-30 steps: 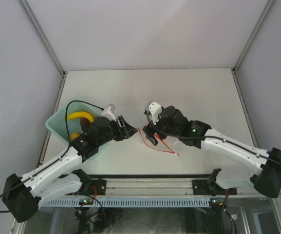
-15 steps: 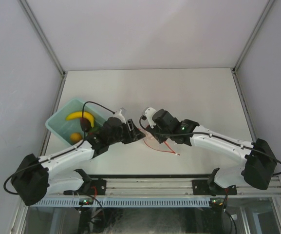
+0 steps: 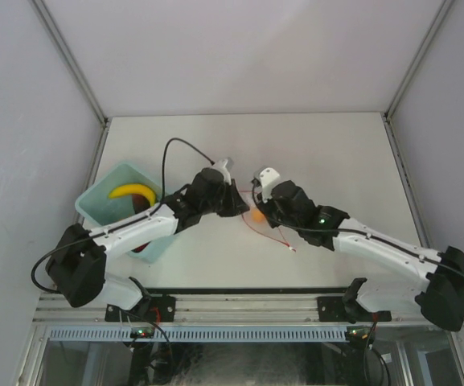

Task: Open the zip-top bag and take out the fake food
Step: Pick up the fake fruit from the zipper food storage bag.

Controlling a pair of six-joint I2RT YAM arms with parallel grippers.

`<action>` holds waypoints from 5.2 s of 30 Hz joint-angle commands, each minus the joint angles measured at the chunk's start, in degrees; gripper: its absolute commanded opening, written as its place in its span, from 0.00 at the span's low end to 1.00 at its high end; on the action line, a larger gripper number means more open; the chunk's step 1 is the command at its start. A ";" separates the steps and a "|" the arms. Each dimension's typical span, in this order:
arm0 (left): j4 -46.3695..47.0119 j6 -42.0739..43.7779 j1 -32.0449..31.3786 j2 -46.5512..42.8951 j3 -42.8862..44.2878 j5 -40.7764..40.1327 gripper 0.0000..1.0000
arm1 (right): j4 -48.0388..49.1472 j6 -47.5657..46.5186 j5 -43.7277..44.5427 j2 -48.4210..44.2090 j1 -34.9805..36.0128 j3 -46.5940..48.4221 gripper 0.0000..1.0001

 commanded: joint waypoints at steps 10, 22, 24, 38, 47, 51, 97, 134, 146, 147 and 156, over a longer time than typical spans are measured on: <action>-0.92 27.20 0.10 1.47 19.44 -5.59 0.00 | 18.33 7.83 8.83 -27.92 -10.69 -14.48 0.00; -5.00 26.75 1.52 4.55 11.03 -14.82 0.16 | 24.30 14.70 -6.02 -14.41 -9.07 -17.82 0.00; -5.49 25.10 2.62 3.59 9.33 -14.47 0.33 | 24.83 14.94 -7.82 -13.40 -9.04 -17.94 0.00; -3.79 12.72 5.01 -22.96 -4.59 0.75 0.50 | 27.99 16.21 -11.48 -11.21 -8.42 -17.94 0.00; 8.61 2.54 1.79 -21.45 -6.50 14.70 0.25 | 29.18 17.39 -12.61 -9.63 -8.42 -17.85 0.00; 11.79 2.03 -0.27 -16.47 -5.58 13.10 0.22 | 29.29 17.37 -13.03 -9.31 -8.42 -17.66 0.00; 16.55 16.70 0.06 10.31 -2.72 7.08 0.37 | 16.87 15.94 -38.63 23.17 -31.18 6.31 0.50; 27.48 30.44 3.42 17.99 -0.21 3.63 0.79 | 7.97 11.59 -41.64 26.50 -32.05 6.86 0.14; 31.55 35.11 3.42 20.72 0.44 4.57 0.79 | 13.31 15.03 -39.79 26.74 -36.00 10.96 0.34; 31.61 35.09 3.44 21.02 0.78 4.76 0.79 | 12.84 14.96 -39.71 27.65 -36.09 11.92 0.34; 31.90 35.23 3.45 23.30 3.17 5.67 0.79 | 7.17 12.59 -39.97 36.30 -35.04 18.95 0.21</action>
